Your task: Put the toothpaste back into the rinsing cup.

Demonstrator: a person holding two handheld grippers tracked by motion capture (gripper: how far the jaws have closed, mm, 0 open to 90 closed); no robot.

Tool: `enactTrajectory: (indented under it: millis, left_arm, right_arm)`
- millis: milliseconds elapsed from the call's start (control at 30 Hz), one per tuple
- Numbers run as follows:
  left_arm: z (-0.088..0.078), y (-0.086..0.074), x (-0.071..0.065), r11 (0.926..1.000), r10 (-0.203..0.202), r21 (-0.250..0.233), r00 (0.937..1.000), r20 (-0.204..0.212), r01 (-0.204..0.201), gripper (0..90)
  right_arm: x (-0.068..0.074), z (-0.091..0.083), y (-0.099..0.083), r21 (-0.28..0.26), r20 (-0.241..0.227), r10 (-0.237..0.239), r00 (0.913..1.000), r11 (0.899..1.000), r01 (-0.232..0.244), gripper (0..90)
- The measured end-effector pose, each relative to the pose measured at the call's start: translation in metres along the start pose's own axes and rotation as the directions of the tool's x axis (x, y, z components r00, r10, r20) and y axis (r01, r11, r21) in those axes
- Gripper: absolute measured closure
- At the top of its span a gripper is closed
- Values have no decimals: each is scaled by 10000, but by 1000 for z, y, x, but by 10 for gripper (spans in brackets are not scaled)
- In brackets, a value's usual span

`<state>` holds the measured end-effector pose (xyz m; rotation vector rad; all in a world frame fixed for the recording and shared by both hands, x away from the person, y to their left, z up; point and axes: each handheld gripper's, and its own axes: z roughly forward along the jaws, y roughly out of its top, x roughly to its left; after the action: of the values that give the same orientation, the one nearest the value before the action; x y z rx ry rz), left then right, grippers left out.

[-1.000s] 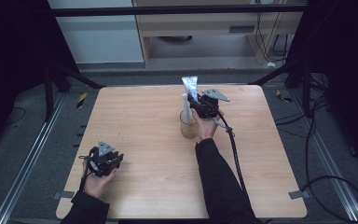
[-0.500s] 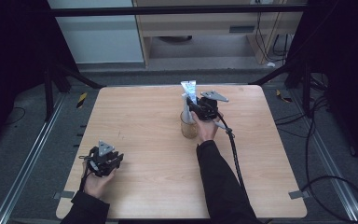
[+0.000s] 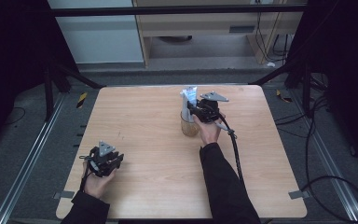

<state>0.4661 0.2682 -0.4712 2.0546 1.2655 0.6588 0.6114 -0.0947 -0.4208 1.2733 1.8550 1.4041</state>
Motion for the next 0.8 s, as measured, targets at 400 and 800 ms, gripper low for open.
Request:
enactTrajectory:
  millis: [400,800]
  left_arm:
    - [1,0,0,10000,26,41,10000,6,-26,720]
    - [2,0,-3,9999,115,56,9999,69,-115,696]
  right_arm:
    - [-6,-9,-12,536,-215,-402,9990,9977,413,585]
    - [-15,-72,-11,206,184,-763,9969,9969,759,371]
